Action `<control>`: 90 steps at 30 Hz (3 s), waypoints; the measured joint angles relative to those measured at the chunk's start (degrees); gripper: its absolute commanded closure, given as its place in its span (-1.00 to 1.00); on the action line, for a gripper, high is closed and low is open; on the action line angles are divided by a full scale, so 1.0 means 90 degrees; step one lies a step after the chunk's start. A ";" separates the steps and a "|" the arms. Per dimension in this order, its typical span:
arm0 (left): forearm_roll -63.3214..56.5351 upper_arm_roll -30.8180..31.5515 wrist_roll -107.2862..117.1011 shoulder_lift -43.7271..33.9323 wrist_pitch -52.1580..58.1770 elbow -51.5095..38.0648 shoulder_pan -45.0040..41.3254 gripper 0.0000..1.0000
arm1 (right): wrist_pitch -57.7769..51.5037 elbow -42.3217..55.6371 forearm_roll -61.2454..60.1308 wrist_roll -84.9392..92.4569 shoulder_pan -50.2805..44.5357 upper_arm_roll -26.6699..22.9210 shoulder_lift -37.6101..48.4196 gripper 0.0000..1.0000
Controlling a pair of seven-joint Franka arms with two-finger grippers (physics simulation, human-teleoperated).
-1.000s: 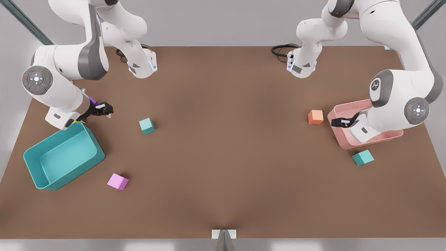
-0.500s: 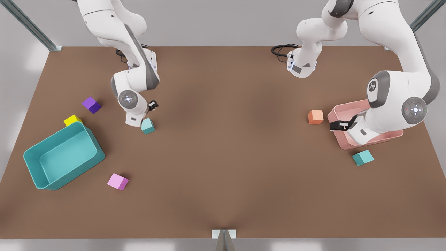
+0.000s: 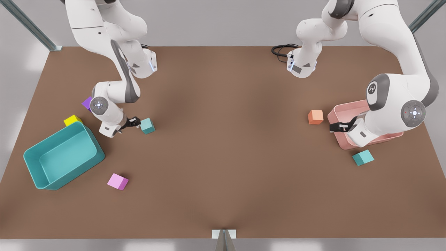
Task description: Stack the two blue cubes on top of each other
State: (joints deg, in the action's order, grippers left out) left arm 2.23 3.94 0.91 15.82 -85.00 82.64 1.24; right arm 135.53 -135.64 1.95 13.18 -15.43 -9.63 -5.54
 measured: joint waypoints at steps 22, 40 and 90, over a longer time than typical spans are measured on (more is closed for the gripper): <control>0.0000 0.0000 0.0058 0.0076 0.0068 0.0000 0.0009 -1.00 | 0.0383 -0.0049 -0.0521 -0.0029 -0.0569 0.0190 -0.0461 -1.00; 0.0000 0.0000 0.0078 0.0100 0.0105 0.0000 0.0009 -1.00 | 0.0590 -0.0267 -0.0536 -0.0030 -0.0666 0.0192 -0.1140 -1.00; -0.0160 -0.0594 -0.0754 0.2718 -0.3235 0.0491 0.2126 -1.00 | -0.5055 0.7539 -0.0839 -0.2362 0.1393 0.1161 -0.1954 -1.00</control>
State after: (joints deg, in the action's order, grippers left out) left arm 0.79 -1.41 -5.88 40.28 -114.11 87.06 20.37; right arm 90.03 -67.79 -5.61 -8.07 -2.89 0.81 -23.13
